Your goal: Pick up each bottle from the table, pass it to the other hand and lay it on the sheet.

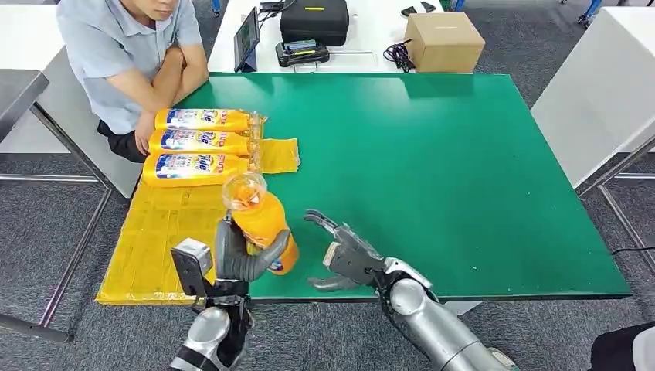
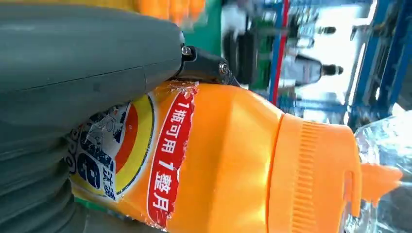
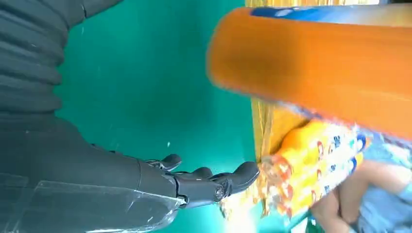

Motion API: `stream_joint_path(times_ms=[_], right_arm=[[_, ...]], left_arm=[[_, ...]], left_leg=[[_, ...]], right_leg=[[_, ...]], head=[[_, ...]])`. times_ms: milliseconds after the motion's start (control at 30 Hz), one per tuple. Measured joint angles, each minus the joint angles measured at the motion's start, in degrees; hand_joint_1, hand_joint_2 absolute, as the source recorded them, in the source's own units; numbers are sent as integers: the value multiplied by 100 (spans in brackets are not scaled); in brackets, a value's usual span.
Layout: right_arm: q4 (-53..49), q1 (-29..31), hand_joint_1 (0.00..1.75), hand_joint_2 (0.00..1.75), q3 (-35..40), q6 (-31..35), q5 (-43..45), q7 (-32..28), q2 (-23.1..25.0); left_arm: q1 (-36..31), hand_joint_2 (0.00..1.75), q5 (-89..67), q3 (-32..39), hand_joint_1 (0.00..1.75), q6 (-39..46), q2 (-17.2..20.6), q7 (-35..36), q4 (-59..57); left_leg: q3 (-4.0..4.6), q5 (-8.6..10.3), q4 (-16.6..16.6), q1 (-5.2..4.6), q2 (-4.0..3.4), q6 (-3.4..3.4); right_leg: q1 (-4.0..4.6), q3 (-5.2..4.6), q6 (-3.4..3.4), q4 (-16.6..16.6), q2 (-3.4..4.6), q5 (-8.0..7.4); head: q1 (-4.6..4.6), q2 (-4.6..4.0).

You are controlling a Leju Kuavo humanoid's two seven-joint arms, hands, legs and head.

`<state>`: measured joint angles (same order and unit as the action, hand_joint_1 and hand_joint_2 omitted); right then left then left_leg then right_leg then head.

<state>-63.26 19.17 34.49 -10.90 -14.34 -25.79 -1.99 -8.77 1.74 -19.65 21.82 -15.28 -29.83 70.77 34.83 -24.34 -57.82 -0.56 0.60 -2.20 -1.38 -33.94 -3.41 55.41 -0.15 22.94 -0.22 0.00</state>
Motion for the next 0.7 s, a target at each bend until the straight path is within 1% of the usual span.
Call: stream_joint_path(times_ms=[100,167,267,300,467,600,700], right_arm=[[-181,-89,0,175,-209,229,-216,48,-22],[-325,-211,0,175,-395,428,-384,50,-48],[-547,-424,0,175,-704,505,-560,4,-98],[-616,-487,0,175,-812,503,-592,-19,-111],[-754,-701,0,175,-1169,413,-664,-122,-138],[-787,-768,0,175,-1257,349,-662,-212,-135],[-828,-798,0,175,-1287,299,-596,-243,-138]], left_arm=[[-60,175,-542,183,175,246,72,54,-74],[-53,175,-1204,301,175,614,131,126,-98],[-52,175,-3434,420,175,1622,262,523,-118],[-54,175,-4031,487,175,1715,312,683,-118],[-166,175,-6107,739,175,1792,574,1532,-229],[-464,175,-6922,848,175,1752,829,2059,-604],[-737,175,-6991,972,175,1628,1062,2138,-1116]], left_leg=[[-2,0,0,0,0,0],[-1,0,0,0,0,0],[1,0,0,0,1,0],[1,0,0,0,1,0],[0,0,0,0,0,0],[-3,3,1,4,-2,2],[-5,5,1,6,-2,2]], right_leg=[[0,0,0,0,0,0],[0,0,0,0,0,0],[0,0,0,0,-1,0],[0,0,0,0,-1,0],[0,-1,0,0,0,0],[1,0,1,1,1,-1],[3,1,1,2,1,-1]], head=[[-2,0],[0,0],[-2,0],[0,0],[-2,0],[-2,0],[-2,0]])
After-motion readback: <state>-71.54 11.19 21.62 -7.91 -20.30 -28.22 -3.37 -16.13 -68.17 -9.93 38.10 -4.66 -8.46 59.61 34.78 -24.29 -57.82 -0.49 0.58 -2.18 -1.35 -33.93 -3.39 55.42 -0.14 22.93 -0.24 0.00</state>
